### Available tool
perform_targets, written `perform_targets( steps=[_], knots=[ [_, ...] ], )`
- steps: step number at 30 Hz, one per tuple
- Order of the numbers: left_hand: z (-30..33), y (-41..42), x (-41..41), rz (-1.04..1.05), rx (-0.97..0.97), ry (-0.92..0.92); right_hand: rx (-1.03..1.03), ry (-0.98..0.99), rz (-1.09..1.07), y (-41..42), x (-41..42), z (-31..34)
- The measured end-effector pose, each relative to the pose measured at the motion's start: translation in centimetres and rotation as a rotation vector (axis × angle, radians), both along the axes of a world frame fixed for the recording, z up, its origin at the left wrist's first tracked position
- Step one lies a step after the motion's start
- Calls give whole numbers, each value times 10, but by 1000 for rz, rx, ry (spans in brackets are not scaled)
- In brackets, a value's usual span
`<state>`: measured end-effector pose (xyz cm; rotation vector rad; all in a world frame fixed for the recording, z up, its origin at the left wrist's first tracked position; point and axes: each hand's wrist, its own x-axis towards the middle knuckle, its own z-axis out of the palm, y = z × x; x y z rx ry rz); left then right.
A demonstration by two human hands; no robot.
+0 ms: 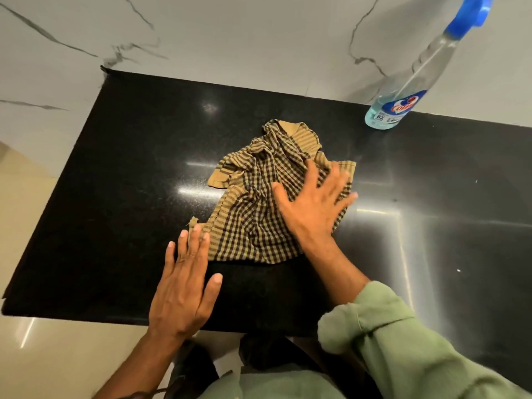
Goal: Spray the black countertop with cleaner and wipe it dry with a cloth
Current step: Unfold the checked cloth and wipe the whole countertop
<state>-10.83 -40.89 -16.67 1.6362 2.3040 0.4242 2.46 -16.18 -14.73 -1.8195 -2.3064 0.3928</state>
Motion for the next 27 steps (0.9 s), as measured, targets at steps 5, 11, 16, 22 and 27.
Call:
perform_targets(
  steps=[5,11,16,22,27],
  knots=[
    [-1,1,-1,-24,-9,24,-129,-179,128,23,-15,-17],
    [-1,1,-1,-37,-10,47,-35,-262,433,37,-31,-12],
    [0,1,-1,-26,-9,24,-197,-196,433,-29,13,2],
    [0,1,-2,-21,-13,27,-378,-36,296,-65,10,12],
    [0,1,-2,-18,-20,17,-208,-174,293,17,-17,-10]
  ],
)
